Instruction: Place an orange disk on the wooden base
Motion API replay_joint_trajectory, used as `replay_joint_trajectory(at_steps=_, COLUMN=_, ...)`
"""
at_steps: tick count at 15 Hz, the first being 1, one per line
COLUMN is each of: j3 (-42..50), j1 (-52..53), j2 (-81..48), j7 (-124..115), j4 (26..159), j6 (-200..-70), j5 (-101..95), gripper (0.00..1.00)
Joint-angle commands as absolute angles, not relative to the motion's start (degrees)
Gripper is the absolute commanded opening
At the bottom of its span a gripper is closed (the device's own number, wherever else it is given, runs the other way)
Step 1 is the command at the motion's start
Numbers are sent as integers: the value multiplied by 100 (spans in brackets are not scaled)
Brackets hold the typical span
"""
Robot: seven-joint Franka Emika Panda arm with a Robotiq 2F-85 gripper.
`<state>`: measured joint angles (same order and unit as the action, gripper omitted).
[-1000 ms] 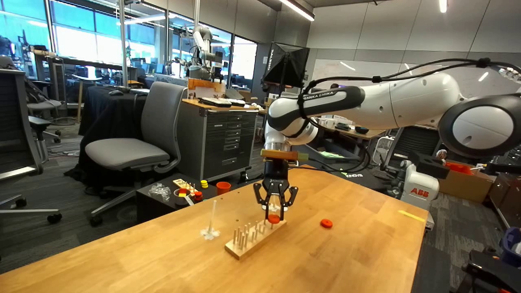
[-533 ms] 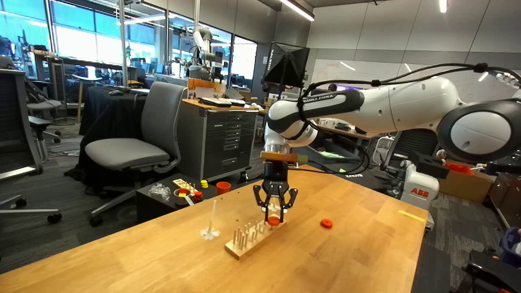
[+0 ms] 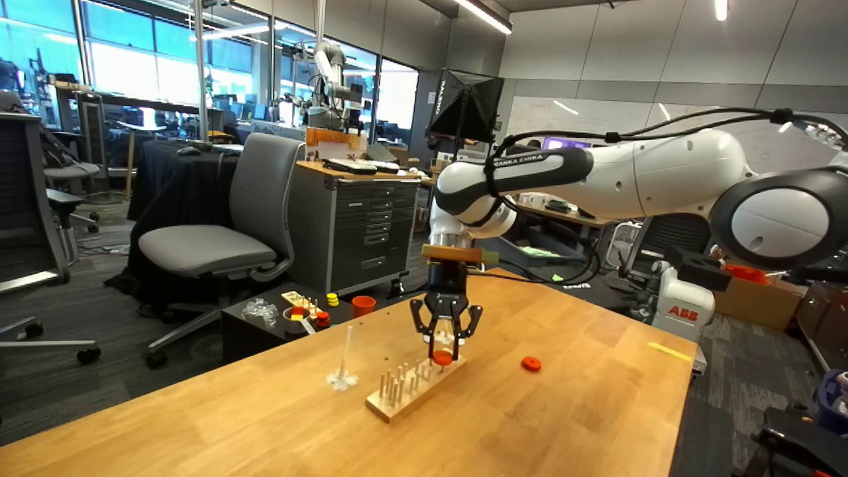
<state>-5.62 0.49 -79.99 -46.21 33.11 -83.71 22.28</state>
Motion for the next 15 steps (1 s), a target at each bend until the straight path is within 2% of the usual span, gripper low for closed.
replay_joint_trajectory(at_steps=1, j3=-717, j1=-12, j2=-8276, j7=-4868, j4=2747, j6=-8175, j5=2259, gripper=17)
replay_joint_trajectory(at_steps=15, j3=-836, j1=-148, j2=-8524, j7=-4951, j4=2486, j6=-7884, j5=2270, gripper=17)
